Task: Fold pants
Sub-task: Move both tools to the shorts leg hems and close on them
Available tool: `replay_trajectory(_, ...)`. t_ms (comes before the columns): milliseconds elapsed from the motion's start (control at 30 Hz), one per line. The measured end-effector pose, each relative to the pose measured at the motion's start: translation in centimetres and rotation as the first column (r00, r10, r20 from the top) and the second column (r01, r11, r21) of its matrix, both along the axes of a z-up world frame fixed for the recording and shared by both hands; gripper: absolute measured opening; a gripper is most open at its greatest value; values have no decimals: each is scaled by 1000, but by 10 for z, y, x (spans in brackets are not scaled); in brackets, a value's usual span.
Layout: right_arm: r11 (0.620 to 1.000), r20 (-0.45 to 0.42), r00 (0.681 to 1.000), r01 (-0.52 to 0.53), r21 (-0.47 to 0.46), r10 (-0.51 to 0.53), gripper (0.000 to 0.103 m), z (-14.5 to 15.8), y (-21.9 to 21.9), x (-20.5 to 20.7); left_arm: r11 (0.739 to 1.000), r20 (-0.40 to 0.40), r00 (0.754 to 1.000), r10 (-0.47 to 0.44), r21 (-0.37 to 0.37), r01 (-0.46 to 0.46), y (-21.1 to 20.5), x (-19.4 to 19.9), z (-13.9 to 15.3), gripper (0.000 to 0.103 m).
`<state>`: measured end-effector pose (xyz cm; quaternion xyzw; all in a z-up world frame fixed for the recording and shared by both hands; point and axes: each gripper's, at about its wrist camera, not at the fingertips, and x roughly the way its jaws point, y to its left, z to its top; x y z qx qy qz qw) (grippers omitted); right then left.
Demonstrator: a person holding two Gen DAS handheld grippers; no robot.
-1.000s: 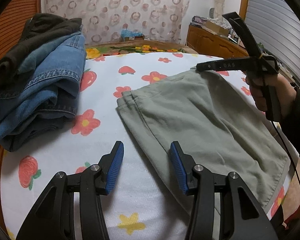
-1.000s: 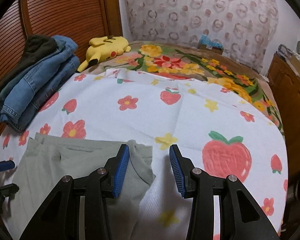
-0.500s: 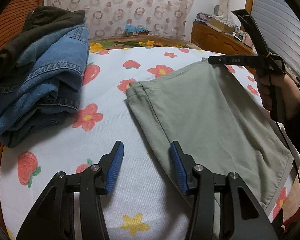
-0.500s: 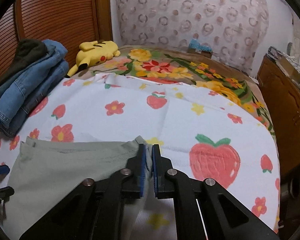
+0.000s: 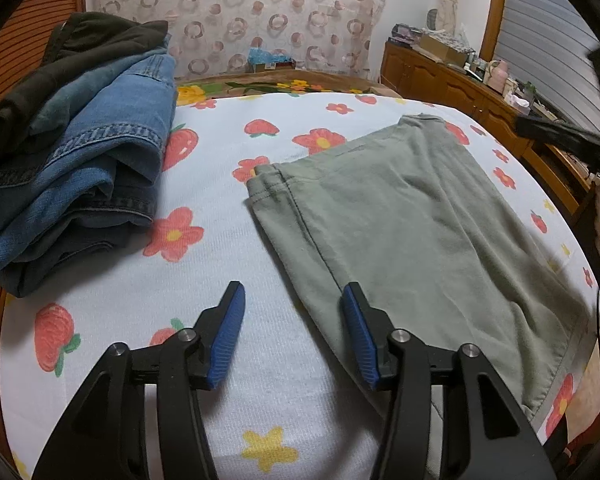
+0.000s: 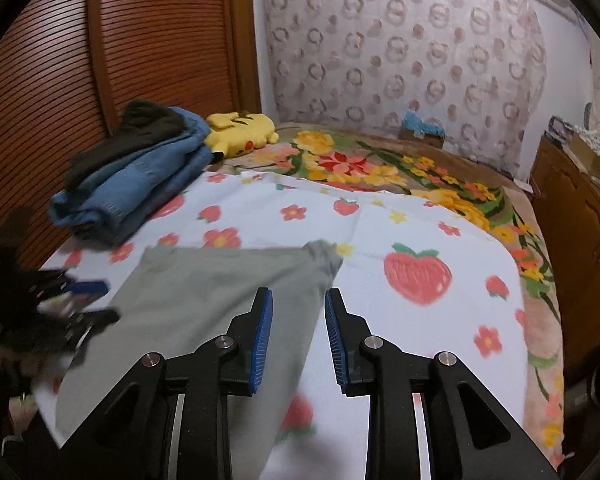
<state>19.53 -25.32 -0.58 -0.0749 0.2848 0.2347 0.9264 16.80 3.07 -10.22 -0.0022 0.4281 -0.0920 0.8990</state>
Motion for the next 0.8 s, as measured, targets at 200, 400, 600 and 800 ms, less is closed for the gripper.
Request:
replay_trajectory(200,999,45,999,22,37,-24,38,-10,-26,-67,999,-6,1000,-28,20,28,-7,1,-1,66)
replay_trajectory(400,997,54,996,66,32,-68,43,-28,-33,-106,997,-19,998,-67,40,68,-15,0,-3,83)
replay_trajectory(600,995,34,995,88,45,-89,47,-30,-36,-126,996,-22,997,-68,51,69,-17,1,-2,84)
replay_trajectory(800,997,-7,998,67,47,-67,47,-39,-30,-129,996,-23,997,-68,54,69,-18,2,-2,85)
